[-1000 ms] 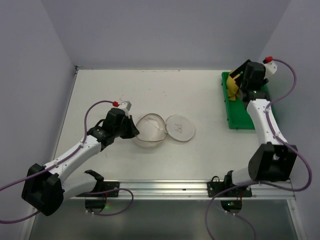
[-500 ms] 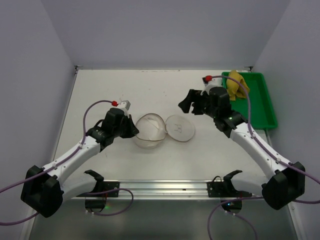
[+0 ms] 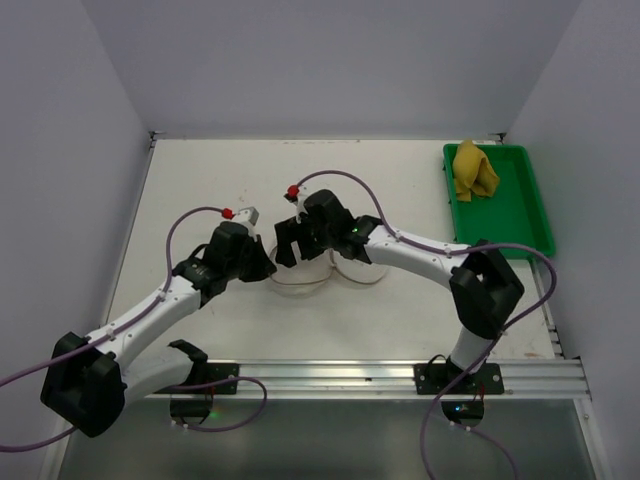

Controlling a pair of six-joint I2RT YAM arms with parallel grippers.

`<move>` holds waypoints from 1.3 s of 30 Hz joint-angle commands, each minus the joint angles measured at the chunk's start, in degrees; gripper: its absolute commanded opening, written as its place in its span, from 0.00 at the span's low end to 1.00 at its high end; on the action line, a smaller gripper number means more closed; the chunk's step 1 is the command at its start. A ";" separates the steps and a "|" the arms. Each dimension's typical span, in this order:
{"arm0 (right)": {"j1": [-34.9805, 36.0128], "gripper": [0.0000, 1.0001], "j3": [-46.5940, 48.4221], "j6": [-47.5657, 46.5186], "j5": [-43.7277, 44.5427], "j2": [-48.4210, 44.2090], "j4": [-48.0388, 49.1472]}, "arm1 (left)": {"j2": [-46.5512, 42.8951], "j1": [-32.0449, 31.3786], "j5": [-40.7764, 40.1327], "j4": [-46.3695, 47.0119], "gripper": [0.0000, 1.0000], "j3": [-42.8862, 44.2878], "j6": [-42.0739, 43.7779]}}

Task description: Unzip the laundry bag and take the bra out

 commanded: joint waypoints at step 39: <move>1.83 0.00 -10.37 -16.95 -17.44 -24.32 2.45 | 0.86 0.48 -4.32 -3.05 0.00 2.40 -0.01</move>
